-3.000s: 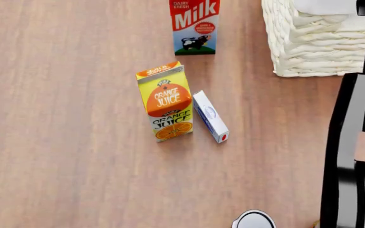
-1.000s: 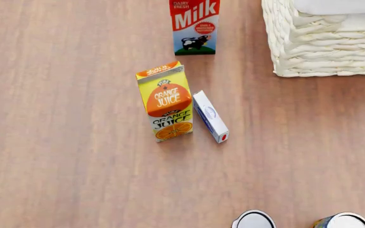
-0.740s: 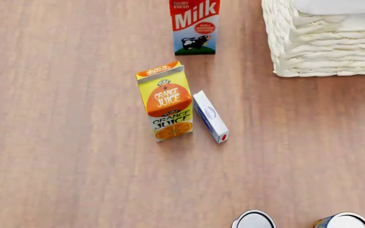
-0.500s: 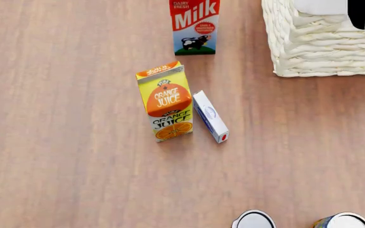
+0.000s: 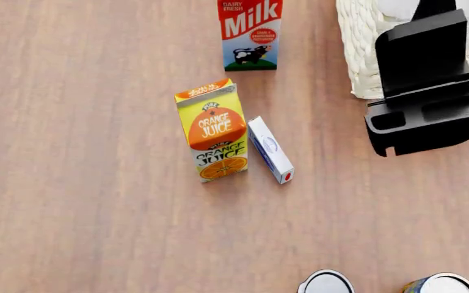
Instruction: Pick up the cream cheese box and the butter, and put them in the basket.
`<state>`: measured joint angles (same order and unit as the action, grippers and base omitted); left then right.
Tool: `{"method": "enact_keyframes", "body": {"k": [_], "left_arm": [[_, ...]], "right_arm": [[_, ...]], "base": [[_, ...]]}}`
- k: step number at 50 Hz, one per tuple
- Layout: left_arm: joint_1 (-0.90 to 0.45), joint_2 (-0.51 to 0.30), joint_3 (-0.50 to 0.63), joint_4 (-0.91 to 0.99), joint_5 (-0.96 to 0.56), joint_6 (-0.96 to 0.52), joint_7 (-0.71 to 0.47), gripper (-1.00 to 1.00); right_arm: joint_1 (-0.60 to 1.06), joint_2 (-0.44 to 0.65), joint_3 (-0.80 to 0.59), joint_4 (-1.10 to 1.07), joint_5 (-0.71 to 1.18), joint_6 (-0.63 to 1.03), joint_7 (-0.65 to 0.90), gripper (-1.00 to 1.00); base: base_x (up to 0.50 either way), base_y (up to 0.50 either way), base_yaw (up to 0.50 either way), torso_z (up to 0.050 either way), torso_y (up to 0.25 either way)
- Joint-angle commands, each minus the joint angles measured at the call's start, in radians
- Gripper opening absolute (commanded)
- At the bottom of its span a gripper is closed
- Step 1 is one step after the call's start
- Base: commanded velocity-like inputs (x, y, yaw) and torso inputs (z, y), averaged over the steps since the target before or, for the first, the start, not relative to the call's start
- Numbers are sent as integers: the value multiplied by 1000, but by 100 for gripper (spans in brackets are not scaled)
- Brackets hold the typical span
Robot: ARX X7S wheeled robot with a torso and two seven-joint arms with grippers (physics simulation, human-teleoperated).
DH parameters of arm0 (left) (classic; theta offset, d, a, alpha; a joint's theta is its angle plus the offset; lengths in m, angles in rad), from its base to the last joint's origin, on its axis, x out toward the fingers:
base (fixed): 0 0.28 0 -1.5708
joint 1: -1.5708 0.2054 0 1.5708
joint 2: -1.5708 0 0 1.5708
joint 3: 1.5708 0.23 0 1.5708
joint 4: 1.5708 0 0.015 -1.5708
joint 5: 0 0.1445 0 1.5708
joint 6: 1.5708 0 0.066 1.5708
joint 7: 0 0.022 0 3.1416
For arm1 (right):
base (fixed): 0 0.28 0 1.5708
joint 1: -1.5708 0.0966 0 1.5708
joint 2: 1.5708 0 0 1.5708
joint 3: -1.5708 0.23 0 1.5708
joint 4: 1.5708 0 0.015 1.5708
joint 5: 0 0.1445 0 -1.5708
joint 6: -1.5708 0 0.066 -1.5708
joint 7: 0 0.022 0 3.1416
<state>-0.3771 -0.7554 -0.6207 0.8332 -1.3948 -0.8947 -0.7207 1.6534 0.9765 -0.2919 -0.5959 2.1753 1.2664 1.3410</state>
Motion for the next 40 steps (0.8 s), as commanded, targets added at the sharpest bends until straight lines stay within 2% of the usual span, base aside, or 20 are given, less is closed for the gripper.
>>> {"method": "enact_keyframes", "body": {"k": [1,20,40], "left_arm": [[0,-2,5,0,4,4,0,100],[5,-6,4,-1,0,10,-1,100],[13,-10,-2,-1,-1,17,-1,100]], "right_arm": [[-95,-22,19,-30,-35,-11,-57,100],[-155,-50,13,-49,-59,-10,-115,100],[-329,-125,43,-50,-236,9,-239,100]], "base": [[0,0,0,0,0],[0,0,0,0,0],[0,0,0,0,0]]}}
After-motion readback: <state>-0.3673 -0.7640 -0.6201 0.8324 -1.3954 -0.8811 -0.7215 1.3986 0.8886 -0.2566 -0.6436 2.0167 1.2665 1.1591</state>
